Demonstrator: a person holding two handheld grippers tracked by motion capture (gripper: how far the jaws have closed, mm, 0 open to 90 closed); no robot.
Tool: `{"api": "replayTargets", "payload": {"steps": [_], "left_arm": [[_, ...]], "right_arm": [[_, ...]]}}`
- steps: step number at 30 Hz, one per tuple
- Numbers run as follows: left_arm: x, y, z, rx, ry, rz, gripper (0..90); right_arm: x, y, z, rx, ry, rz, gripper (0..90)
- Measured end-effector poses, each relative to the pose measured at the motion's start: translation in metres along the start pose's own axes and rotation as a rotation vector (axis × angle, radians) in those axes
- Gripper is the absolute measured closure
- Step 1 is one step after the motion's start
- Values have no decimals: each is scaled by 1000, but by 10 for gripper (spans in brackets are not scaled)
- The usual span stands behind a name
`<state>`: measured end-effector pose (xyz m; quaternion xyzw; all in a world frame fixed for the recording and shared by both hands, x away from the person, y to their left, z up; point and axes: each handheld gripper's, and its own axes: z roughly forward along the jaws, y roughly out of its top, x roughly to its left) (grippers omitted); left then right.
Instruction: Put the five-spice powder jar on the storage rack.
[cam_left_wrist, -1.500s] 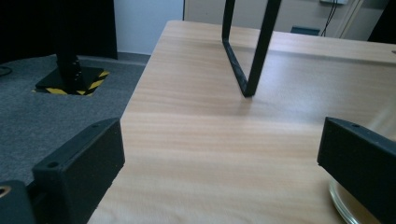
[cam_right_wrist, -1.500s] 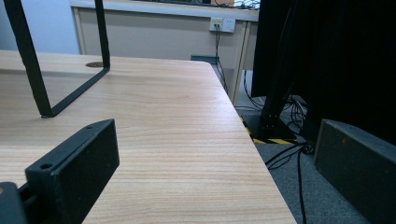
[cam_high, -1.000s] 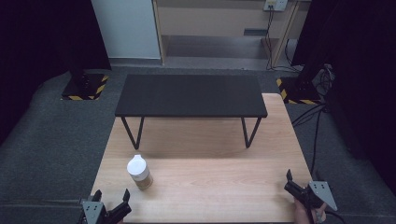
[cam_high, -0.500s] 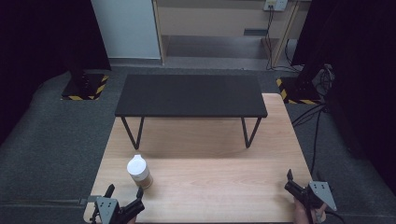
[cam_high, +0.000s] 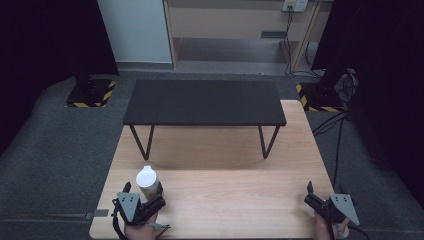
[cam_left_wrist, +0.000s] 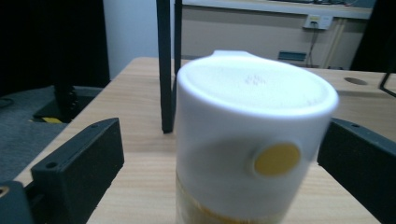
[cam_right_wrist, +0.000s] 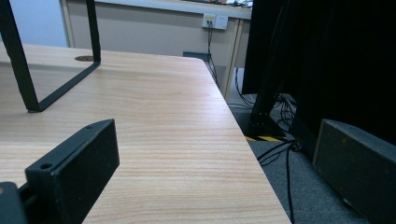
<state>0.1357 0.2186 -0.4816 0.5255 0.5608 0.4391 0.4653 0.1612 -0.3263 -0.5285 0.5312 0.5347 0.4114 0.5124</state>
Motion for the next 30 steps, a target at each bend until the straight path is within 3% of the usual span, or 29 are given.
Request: {"api": "replayTargets", "payload": {"steps": [5, 8, 14, 19, 24, 30], "left_arm": [[-5, 4, 6, -11, 27, -16, 15], [-6, 7, 8, -2, 26, -1, 57], [-12, 8, 9, -2, 24, -8, 96], [-28, 10, 11, 6, 75, -1, 195], [-34, 9, 9, 8, 93, 2, 294], [-36, 10, 9, 12, 102, 16, 304]], "right_arm": [[-1, 1, 1, 4, 6, -10, 6], [0, 0, 1, 3, 5, -12, 6], [0, 0, 1, 4, 4, -12, 6], [0, 1, 1, 6, 6, -15, 6], [0, 1, 0, 5, 7, -14, 6], [0, 1, 0, 7, 8, -16, 6]]}}
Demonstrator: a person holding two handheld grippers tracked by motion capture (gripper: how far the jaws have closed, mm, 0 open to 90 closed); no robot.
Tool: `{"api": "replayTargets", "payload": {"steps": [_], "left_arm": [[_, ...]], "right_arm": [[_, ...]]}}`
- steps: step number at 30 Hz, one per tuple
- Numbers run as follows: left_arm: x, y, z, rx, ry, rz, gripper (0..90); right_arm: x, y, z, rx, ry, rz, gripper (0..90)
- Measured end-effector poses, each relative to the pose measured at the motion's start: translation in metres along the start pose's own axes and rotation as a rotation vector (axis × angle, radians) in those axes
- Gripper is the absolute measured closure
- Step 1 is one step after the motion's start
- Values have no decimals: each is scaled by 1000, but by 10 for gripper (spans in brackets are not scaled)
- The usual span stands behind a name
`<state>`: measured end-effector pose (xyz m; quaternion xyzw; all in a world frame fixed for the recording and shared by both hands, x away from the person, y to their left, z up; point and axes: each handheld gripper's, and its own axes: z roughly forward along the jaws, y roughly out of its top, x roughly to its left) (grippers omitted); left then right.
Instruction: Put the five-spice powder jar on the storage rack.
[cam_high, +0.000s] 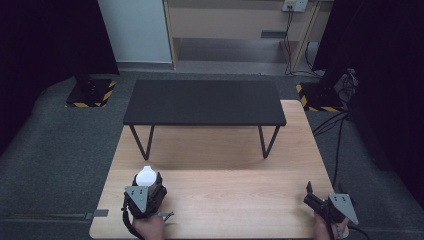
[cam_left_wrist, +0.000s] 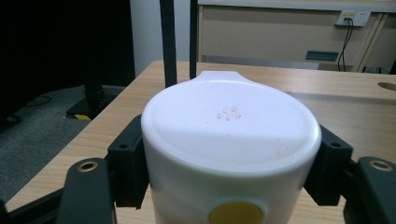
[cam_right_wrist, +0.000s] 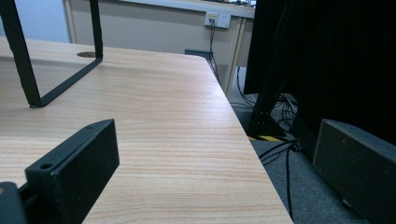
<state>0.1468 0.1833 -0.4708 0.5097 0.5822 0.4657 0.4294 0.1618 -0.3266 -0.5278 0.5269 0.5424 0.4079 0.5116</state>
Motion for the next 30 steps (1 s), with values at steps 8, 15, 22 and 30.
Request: {"api": "replayTargets", "payload": {"steps": [8, 15, 22, 30], "left_arm": [[0, 15, -7, 20, -8, -29, 306], [2, 67, -19, -37, -65, -14, 306], [6, 139, -16, -40, -184, -19, 306], [2, 201, 20, -83, -269, 4, 305]], "right_arm": [[0, 0, 0, 3, 0, -1, 6], [1, 0, 0, -2, -11, -1, 6], [1, -1, -1, -6, -11, -1, 6], [0, -2, -1, -12, -9, 0, 6]]}}
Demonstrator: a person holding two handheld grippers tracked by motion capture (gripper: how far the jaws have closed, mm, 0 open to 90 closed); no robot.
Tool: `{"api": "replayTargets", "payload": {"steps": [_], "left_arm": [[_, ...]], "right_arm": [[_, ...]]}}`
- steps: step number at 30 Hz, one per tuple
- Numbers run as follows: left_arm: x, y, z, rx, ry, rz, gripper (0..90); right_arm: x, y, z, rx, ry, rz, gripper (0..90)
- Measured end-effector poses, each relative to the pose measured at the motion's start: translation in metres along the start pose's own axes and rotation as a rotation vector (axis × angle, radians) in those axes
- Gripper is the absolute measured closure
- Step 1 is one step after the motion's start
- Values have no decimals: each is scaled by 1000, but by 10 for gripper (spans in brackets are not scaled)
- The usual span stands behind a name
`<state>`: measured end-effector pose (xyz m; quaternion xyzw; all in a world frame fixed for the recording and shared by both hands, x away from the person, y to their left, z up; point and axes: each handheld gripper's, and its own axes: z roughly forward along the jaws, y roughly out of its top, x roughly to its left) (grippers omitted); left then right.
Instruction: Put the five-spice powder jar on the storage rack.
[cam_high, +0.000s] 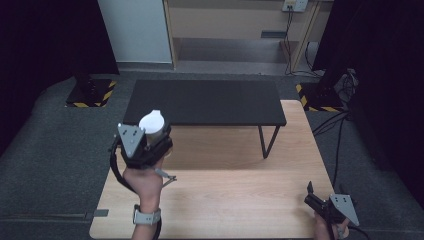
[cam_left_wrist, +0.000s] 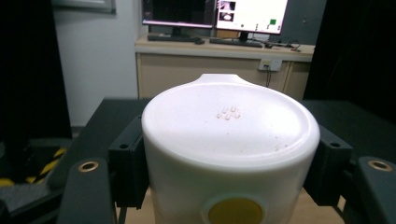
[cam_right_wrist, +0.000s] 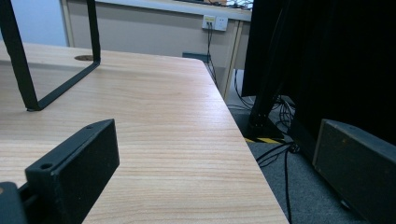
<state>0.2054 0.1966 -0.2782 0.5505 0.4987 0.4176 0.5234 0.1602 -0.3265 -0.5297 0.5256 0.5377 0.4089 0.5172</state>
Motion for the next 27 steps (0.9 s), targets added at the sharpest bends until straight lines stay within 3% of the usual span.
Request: {"api": "replayTargets", "payload": {"steps": [4, 7, 13, 22, 27], "left_arm": [[0, 24, 31, 0, -46, 0, 305], [-9, 31, 51, -6, -13, 36, 305], [-8, 30, 90, -6, 40, 23, 305], [6, 27, 129, -15, 7, 46, 305], [6, 29, 146, 17, 8, 50, 305]], "right_arm": [[0, 0, 1, 2, 3, -6, 6], [0, -1, 0, -3, 0, -3, 6], [-1, -1, 0, -8, -1, -1, 6], [-2, -1, 1, -3, -2, -4, 6], [-2, -1, 1, -3, -7, 1, 6]]}}
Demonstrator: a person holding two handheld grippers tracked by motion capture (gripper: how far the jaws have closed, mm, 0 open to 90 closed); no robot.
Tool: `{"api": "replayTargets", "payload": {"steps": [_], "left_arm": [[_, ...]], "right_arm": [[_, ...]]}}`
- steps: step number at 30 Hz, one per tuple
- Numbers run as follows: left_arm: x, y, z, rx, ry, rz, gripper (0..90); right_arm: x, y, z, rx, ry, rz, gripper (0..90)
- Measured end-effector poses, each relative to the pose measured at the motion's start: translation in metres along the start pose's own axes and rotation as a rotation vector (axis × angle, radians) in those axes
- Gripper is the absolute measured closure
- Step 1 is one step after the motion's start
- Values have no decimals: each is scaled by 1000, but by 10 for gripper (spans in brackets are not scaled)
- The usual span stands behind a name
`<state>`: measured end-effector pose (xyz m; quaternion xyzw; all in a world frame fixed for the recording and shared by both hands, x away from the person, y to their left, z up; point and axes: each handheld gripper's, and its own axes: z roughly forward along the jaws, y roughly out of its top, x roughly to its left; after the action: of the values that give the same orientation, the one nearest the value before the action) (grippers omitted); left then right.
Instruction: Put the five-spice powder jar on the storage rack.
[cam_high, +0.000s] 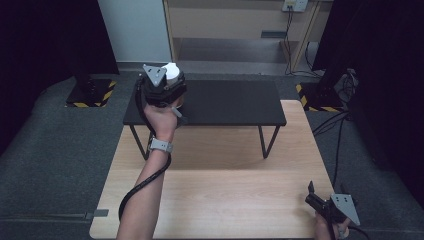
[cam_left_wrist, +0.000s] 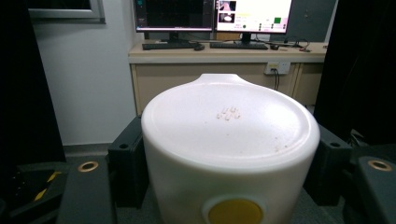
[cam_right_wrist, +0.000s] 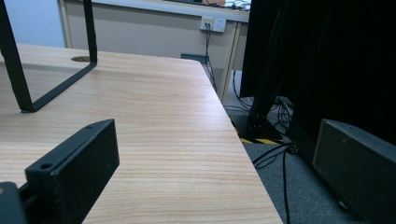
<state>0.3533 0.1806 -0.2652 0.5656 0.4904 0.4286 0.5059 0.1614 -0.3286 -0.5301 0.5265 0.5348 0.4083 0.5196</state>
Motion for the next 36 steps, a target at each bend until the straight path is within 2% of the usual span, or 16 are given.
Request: {"api": "replayTargets", "payload": {"steps": [3, 6, 11, 15, 20, 22, 23, 24, 26, 30, 31, 32, 33, 34, 36], "left_arm": [[1, -2, 6, 9, -3, 0, 305], [5, 3, 11, 27, -13, 2, 305], [6, -1, 11, 16, -15, 0, 305], [6, 0, 12, 16, -22, 17, 303], [7, -3, 11, 10, -18, 1, 301], [5, -2, 11, 18, -12, 13, 299], [4, -1, 11, 25, -9, 21, 295], [4, -1, 12, 30, -14, 21, 251], [5, -3, 11, 20, -24, 19, 225], [9, -5, 2, -15, -38, 15, 175], [11, -5, -2, -22, -45, 5, 139], [14, -5, -7, -26, -60, 2, 64], [19, -9, -20, -42, -64, -4, 37], [19, -9, -20, -42, -64, -4, 18], [29, -18, -37, -66, -101, -23, 21]], "right_arm": [[0, 0, 0, 1, -1, 2, 6], [0, 0, 0, 2, 0, -3, 6], [0, 0, 0, 3, -2, -2, 6], [1, 0, 0, 2, -3, -4, 6], [1, 0, 0, 3, -7, 2, 6], [2, 0, 0, 2, -9, 2, 6], [2, 0, 0, 2, -8, 1, 6], [2, 0, 0, 1, -8, 1, 6], [2, 0, -1, 1, -8, 2, 6], [1, 0, -1, 0, -5, 4, 6], [1, 0, -1, 0, -4, 3, 6], [1, -1, -1, -1, -2, 4, 6], [0, -1, -1, -2, -1, 4, 6], [0, -1, -1, -2, -1, 4, 6], [0, -1, -1, -2, 3, 3, 6]]}}
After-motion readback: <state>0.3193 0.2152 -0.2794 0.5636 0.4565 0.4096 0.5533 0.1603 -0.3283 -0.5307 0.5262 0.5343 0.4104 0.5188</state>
